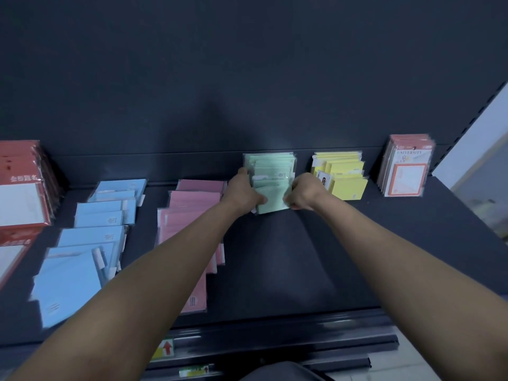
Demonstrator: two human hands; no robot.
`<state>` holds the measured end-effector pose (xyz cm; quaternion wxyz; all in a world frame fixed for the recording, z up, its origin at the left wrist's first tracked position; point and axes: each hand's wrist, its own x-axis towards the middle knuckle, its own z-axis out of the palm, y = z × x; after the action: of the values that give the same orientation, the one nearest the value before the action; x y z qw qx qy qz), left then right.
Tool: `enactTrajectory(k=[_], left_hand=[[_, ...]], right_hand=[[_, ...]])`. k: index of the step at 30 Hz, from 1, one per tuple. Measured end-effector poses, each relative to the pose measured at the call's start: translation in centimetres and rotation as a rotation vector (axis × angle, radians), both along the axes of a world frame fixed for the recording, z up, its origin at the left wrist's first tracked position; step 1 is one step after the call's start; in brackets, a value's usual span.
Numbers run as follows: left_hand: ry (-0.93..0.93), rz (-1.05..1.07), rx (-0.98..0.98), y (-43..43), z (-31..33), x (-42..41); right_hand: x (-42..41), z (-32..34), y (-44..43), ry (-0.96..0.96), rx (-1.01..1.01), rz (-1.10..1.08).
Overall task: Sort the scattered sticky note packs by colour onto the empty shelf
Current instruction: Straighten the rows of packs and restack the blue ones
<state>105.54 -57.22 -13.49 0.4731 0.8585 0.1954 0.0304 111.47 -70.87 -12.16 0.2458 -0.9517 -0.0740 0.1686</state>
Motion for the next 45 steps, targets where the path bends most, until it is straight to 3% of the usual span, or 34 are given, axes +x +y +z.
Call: enactTrajectory(k=[14, 20, 27, 31, 37, 45], left_hand=[[0.012, -0.020, 0.049, -0.2, 0.7, 0.3], [0.001, -0.024, 0.074, -0.1, 1.5, -0.1], [-0.028, 0.035, 0.251, 3.2, 4.6, -2.6], [0.046, -0.016, 0.380, 7.0, 6.1, -5.8], [0.365, -0.216, 0.462, 10.4, 5.2, -10.5], [0.420, -0.292, 0.454, 10.7, 3.4, -12.7]], right_hand=[[0.3, 0.6, -0.9, -0.056, -0.009, -0.035], [-0.5, 2.5, -0.6, -0.229, -0.049, -0.023], [-3.1, 4.9, 4.1, -0.286, 0.128, 0.316], [-4.5, 4.5, 7.1, -0.221, 0.141, 0.439], [-6.6, 3.4, 10.9, -0.120, 0.070, 0.547], [-7.7, 2.5, 12.4, -0.078, -0.084, 0.591]])
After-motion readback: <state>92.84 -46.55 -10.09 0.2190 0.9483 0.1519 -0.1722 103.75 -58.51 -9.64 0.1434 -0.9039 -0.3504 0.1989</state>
